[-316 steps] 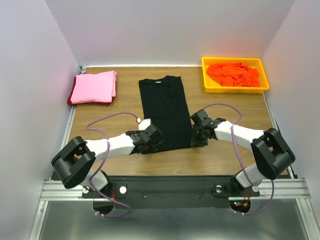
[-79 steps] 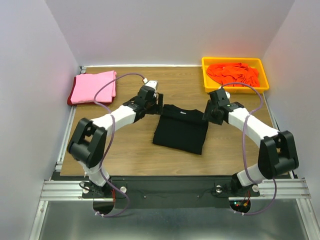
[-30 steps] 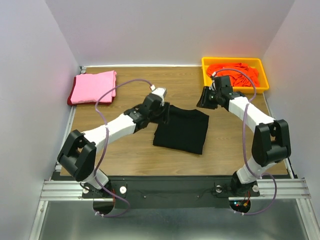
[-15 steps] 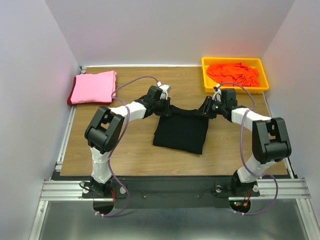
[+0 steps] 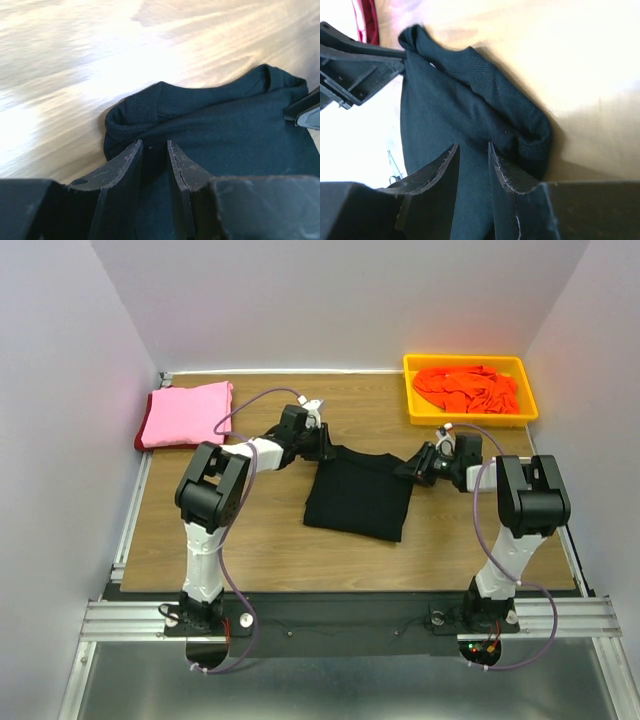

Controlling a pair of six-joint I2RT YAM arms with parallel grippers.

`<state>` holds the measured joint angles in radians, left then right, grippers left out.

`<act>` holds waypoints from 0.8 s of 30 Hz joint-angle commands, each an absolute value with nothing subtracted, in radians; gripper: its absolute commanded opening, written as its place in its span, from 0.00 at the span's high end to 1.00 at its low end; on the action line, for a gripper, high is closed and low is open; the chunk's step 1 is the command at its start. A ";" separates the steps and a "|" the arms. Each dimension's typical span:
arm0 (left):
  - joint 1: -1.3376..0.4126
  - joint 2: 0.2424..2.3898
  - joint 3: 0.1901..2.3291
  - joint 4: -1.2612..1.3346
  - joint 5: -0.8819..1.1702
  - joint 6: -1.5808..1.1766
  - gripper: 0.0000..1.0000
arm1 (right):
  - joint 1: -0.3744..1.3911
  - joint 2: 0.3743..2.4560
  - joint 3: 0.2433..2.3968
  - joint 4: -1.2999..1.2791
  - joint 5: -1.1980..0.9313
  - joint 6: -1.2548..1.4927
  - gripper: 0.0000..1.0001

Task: Fold and stack the t-shirts
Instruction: Fold the tshirt

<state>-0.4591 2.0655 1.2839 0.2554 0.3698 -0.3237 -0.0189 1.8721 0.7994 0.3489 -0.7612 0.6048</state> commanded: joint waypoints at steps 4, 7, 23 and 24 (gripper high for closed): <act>-0.414 1.904 1.198 0.307 0.285 -0.353 0.53 | -0.018 1.934 0.997 0.250 -0.709 0.535 0.63; -0.417 1.778 1.141 0.378 0.293 -0.360 0.38 | -0.006 1.879 1.049 0.233 -0.736 0.554 0.60; -0.511 1.907 1.127 0.520 0.439 -0.358 0.58 | 0.083 1.940 1.097 0.314 -0.801 0.612 0.58; -0.508 1.917 1.132 0.523 0.427 -0.350 0.59 | 0.081 1.940 1.097 0.313 -0.798 0.608 0.58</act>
